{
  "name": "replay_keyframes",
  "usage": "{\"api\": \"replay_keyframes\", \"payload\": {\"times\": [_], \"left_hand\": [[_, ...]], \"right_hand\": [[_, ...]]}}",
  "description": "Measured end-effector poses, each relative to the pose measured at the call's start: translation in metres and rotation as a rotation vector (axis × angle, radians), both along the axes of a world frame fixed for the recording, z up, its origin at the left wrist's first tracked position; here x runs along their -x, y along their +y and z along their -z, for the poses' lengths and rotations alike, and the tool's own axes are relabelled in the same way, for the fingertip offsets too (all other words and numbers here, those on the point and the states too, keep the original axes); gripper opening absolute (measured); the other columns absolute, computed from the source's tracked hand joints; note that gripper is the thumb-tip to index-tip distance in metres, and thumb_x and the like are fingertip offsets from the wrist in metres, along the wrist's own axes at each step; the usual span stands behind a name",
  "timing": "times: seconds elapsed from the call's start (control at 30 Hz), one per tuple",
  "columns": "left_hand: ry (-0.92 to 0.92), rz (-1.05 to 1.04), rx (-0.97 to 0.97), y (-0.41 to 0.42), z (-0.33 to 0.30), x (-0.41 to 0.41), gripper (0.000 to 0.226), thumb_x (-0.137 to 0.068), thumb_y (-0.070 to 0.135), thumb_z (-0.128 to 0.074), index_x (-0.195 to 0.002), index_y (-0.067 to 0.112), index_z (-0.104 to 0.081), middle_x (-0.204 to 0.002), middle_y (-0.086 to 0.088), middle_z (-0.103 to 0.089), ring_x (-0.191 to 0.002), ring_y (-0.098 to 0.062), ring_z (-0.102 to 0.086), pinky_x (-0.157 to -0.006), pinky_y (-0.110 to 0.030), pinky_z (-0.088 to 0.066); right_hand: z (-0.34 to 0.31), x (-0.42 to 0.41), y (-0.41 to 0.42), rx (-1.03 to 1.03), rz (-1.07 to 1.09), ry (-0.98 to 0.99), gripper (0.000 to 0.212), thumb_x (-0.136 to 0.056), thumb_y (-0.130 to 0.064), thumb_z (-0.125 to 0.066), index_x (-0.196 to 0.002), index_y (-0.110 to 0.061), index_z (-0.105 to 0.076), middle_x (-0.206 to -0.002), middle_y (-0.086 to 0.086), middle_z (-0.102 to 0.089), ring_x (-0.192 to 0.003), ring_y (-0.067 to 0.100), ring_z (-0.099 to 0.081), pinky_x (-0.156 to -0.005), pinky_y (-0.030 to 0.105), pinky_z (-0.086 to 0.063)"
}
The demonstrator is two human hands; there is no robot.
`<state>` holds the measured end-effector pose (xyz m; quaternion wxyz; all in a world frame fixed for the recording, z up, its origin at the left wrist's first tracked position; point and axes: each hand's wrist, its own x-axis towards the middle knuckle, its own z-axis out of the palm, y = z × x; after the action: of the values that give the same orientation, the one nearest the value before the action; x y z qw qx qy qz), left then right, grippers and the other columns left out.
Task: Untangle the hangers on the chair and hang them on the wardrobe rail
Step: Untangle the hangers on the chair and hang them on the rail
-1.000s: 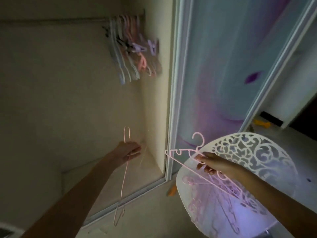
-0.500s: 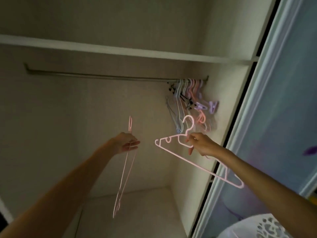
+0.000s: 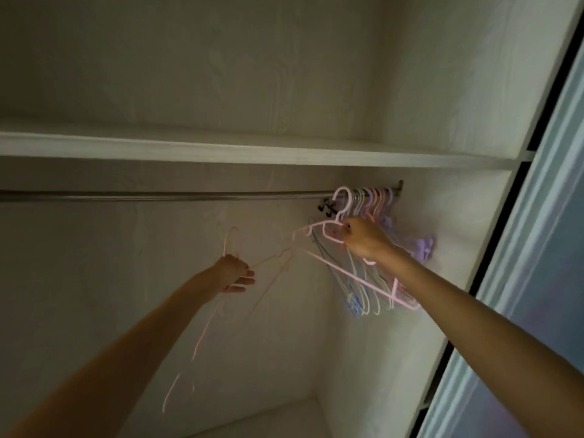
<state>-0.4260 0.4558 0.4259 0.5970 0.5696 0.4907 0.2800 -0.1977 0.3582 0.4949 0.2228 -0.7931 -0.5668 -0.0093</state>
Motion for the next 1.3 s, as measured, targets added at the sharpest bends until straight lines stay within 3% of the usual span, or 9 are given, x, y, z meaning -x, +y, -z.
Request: {"api": "replay_keyframes", "payload": {"times": [0.07, 0.23, 0.37, 0.6, 0.7, 0.8, 1.0, 1.17, 1.3], "left_hand": [[0.034, -0.010, -0.010, 0.009, 0.000, -0.007, 0.025, -0.101, 0.009, -0.033, -0.082, 0.009, -0.049, -0.092, -0.004, -0.058, -0.045, -0.005, -0.063, -0.060, -0.024, -0.044], [0.135, -0.020, -0.054, 0.027, 0.011, -0.012, 0.019, -0.100, 0.010, -0.035, -0.091, 0.007, -0.051, -0.104, -0.008, -0.059, -0.082, -0.019, -0.060, -0.059, -0.024, -0.044], [0.215, 0.017, -0.089, 0.034, 0.015, -0.017, 0.022, -0.100, 0.009, -0.034, -0.083, 0.010, -0.049, -0.099, -0.006, -0.060, -0.068, -0.011, -0.058, -0.057, -0.024, -0.044], [0.338, 0.141, -0.118, 0.043, 0.005, -0.023, 0.029, -0.099, 0.013, -0.035, -0.122, 0.003, -0.049, -0.099, 0.000, -0.062, -0.076, -0.011, -0.060, -0.061, -0.025, -0.048], [0.399, 0.204, -0.130, 0.043, 0.000, -0.025, 0.033, -0.098, 0.011, -0.038, -0.129, 0.003, -0.047, -0.107, 0.000, -0.064, -0.083, -0.013, -0.062, -0.062, -0.024, -0.048], [0.439, 0.236, -0.135, 0.043, -0.003, -0.025, 0.035, -0.098, 0.007, -0.040, -0.132, 0.002, -0.046, -0.127, -0.007, -0.060, -0.094, -0.016, -0.059, -0.065, -0.023, -0.047], [0.490, 0.236, -0.169, 0.052, -0.007, -0.027, 0.030, -0.097, 0.009, -0.040, -0.124, 0.006, -0.053, -0.114, -0.005, -0.064, -0.091, -0.016, -0.061, -0.066, -0.024, -0.047], [0.513, 0.208, -0.195, 0.064, -0.007, -0.027, 0.017, -0.097, 0.009, -0.041, -0.101, 0.013, -0.057, -0.086, 0.005, -0.066, -0.073, -0.010, -0.063, -0.063, -0.023, -0.045], [0.569, 0.249, -0.227, 0.066, -0.006, -0.029, 0.021, -0.097, 0.007, -0.037, -0.097, 0.013, -0.057, -0.096, 0.000, -0.065, -0.071, -0.009, -0.060, -0.065, -0.024, -0.043]], "right_hand": [[-0.007, -0.002, 0.022, 0.028, 0.006, -0.099, 0.029, -0.098, -0.022, -0.039, -0.114, -0.007, -0.058, -0.113, 0.020, -0.063, -0.099, 0.034, -0.062, -0.073, 0.033, -0.045], [-0.006, 0.000, 0.066, 0.058, 0.035, -0.213, 0.033, -0.096, -0.013, -0.040, -0.127, -0.006, -0.049, -0.122, 0.018, -0.059, -0.107, 0.034, -0.060, -0.081, 0.037, -0.048], [0.002, -0.002, 0.086, 0.083, 0.086, -0.270, 0.031, -0.098, -0.010, -0.036, -0.126, -0.005, -0.047, -0.126, 0.016, -0.056, -0.113, 0.035, -0.056, -0.085, 0.039, -0.046], [0.015, -0.017, 0.097, 0.199, 0.060, -0.362, 0.032, -0.098, -0.015, -0.037, -0.126, -0.005, -0.049, -0.128, 0.016, -0.055, -0.114, 0.032, -0.056, -0.086, 0.037, -0.045], [0.011, -0.025, 0.094, -0.002, 0.016, -0.398, 0.044, -0.096, -0.037, -0.040, -0.127, -0.006, -0.048, -0.113, 0.016, -0.063, -0.101, 0.033, -0.062, -0.072, 0.035, -0.045], [-0.010, -0.037, 0.096, -0.237, -0.020, -0.355, 0.052, -0.094, -0.037, -0.045, -0.136, -0.009, -0.035, -0.123, 0.019, -0.058, -0.106, 0.036, -0.060, -0.079, 0.038, -0.047], [-0.019, -0.053, 0.121, -0.089, -0.169, -0.381, 0.040, -0.097, -0.027, -0.042, -0.137, -0.020, -0.041, -0.135, 0.012, -0.052, -0.117, 0.033, -0.054, -0.093, 0.042, -0.046], [-0.015, -0.060, 0.125, -0.141, -0.197, -0.452, 0.042, -0.097, -0.017, -0.040, -0.139, -0.019, -0.042, -0.132, 0.013, -0.056, -0.112, 0.033, -0.058, -0.088, 0.040, -0.049], [-0.013, -0.075, 0.122, -0.129, -0.215, -0.470, 0.047, -0.094, -0.014, -0.045, -0.140, -0.019, -0.041, -0.128, 0.014, -0.059, -0.102, 0.033, -0.062, -0.080, 0.042, -0.053]]}}
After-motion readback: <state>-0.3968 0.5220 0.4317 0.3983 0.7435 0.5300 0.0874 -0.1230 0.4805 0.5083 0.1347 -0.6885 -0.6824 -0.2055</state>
